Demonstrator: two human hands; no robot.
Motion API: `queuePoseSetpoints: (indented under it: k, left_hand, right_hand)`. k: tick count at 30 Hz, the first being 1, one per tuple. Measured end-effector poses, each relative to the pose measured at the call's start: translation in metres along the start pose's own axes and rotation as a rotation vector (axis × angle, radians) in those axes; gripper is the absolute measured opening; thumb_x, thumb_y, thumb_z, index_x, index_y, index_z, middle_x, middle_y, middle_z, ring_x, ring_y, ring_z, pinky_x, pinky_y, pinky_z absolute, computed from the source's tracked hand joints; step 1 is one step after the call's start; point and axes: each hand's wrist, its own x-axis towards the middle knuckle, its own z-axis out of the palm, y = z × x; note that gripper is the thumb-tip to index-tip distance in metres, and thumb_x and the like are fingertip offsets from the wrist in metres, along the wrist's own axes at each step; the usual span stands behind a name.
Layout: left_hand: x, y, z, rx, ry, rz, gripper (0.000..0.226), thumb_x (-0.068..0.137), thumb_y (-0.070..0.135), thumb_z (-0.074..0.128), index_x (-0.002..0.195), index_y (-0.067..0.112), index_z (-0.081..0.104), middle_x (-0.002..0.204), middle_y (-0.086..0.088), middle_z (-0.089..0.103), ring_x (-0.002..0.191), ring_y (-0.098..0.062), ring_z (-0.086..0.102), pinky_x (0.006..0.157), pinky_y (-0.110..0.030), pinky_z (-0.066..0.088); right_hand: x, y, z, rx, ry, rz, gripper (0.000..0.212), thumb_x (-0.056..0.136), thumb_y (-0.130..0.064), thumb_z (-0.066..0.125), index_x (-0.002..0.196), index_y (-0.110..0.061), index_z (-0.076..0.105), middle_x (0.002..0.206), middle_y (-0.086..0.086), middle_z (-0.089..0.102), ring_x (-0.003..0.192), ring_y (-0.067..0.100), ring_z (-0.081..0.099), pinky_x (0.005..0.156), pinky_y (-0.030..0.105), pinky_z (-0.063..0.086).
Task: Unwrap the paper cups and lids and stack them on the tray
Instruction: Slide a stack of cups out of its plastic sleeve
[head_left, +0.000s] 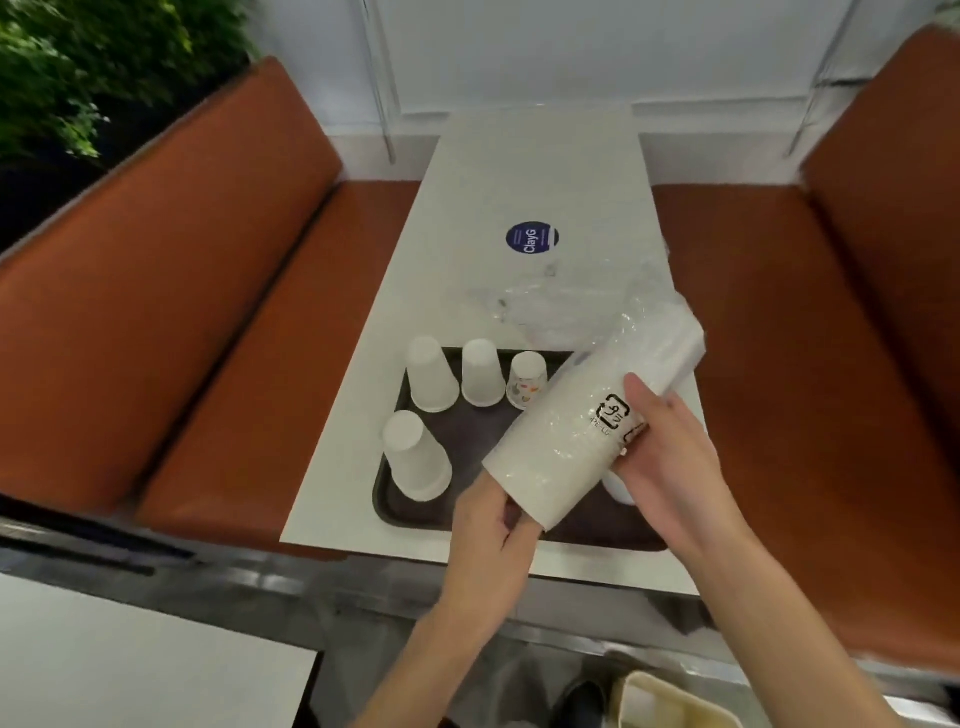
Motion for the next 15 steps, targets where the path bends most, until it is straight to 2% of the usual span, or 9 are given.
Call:
queuePoseSetpoints:
  k: [3, 6, 10, 13, 15]
  left_hand:
    - [0.013, 0.001, 0.013, 0.007, -0.045, -0.009, 0.045, 0.085, -0.002, 0.064, 0.121, 0.025, 0.066, 0.116, 0.008, 0.071, 0.112, -0.006, 0.065, 0.09, -0.022, 0.052]
    - [0.031, 0.002, 0.018, -0.041, -0.042, -0.031, 0.041, 0.086, -0.003, 0.067, 0.115, 0.026, 0.07, 0.11, 0.007, 0.074, 0.108, -0.01, 0.068, 0.087, -0.027, 0.056]
    - [0.047, 0.006, 0.013, -0.073, -0.006, -0.031, 0.047, 0.085, -0.007, 0.064, 0.097, 0.037, 0.071, 0.099, 0.006, 0.074, 0.096, -0.007, 0.07, 0.08, -0.025, 0.058]
    - [0.051, 0.009, -0.003, -0.157, 0.053, -0.002, 0.039, 0.092, -0.005, 0.061, 0.09, 0.033, 0.07, 0.088, 0.004, 0.07, 0.077, -0.013, 0.066, 0.066, -0.023, 0.057]
    - [0.056, 0.011, -0.013, -0.294, 0.097, -0.015, 0.025, 0.095, -0.001, 0.055, 0.091, 0.02, 0.068, 0.08, 0.005, 0.068, 0.07, -0.012, 0.062, 0.061, -0.022, 0.055]
  right_hand:
    - [0.009, -0.007, -0.009, -0.018, 0.03, 0.027, 0.05, 0.091, -0.025, 0.06, 0.138, -0.012, 0.051, 0.129, 0.011, 0.066, 0.12, 0.026, 0.063, 0.093, 0.045, 0.056]
    - [0.017, -0.009, -0.013, -0.013, 0.055, 0.048, 0.049, 0.089, -0.026, 0.061, 0.136, -0.014, 0.053, 0.127, 0.009, 0.068, 0.118, 0.025, 0.065, 0.089, 0.046, 0.058]
    - [0.031, -0.023, -0.011, 0.012, 0.121, 0.027, 0.054, 0.086, -0.028, 0.064, 0.135, -0.01, 0.052, 0.127, 0.011, 0.067, 0.118, 0.027, 0.064, 0.09, 0.049, 0.056]
    - [0.04, -0.041, -0.013, 0.088, 0.195, -0.014, 0.052, 0.089, -0.029, 0.065, 0.135, -0.009, 0.053, 0.126, 0.009, 0.068, 0.116, 0.025, 0.065, 0.086, 0.045, 0.058]
    - [0.047, -0.05, -0.017, 0.151, 0.238, -0.005, 0.045, 0.094, -0.028, 0.062, 0.135, -0.011, 0.054, 0.125, 0.008, 0.069, 0.113, 0.024, 0.067, 0.082, 0.042, 0.059]
